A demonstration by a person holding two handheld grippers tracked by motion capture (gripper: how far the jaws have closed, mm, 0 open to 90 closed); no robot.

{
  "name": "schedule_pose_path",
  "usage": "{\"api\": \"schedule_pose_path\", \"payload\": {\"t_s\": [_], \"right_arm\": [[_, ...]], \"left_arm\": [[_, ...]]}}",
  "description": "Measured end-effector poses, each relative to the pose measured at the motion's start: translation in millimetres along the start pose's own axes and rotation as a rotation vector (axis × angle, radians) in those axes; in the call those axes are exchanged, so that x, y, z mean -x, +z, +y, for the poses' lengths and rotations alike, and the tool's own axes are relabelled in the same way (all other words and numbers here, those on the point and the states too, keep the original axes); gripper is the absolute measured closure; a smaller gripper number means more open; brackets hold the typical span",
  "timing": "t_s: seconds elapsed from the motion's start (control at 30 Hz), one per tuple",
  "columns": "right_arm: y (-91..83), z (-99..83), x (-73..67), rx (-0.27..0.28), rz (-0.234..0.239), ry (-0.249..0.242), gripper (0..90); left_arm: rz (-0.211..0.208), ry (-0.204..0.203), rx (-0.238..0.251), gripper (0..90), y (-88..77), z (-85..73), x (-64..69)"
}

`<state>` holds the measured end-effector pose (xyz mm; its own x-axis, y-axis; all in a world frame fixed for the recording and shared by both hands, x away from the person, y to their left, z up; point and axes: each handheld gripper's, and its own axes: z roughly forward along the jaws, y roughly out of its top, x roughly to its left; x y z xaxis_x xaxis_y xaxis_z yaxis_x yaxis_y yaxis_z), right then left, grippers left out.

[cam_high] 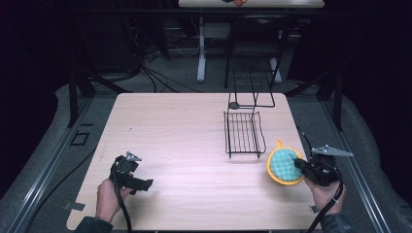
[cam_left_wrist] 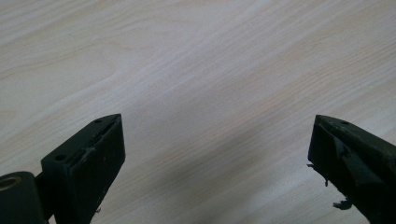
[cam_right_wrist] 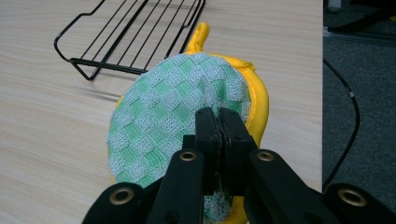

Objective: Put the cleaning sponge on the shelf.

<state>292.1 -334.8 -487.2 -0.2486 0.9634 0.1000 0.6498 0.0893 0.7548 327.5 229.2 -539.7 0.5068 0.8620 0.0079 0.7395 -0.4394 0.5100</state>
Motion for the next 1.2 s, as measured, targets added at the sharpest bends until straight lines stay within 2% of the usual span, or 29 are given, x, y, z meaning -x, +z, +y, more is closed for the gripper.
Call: {"api": "schedule_pose_path", "payload": {"t_s": [0.5,1.2], "right_arm": [[-7.0,15.6,-6.6,0.064,0.011,-0.012,87.7],[-2.8,32.8,-14.8,0.087,0.026,-0.033,87.6]], "left_arm": [[0.002,0.004,-0.007,3.8,0.1,0.0,0.0],[0.006,0.000,-0.006,3.9,-0.7,-1.2,-0.5]]}}
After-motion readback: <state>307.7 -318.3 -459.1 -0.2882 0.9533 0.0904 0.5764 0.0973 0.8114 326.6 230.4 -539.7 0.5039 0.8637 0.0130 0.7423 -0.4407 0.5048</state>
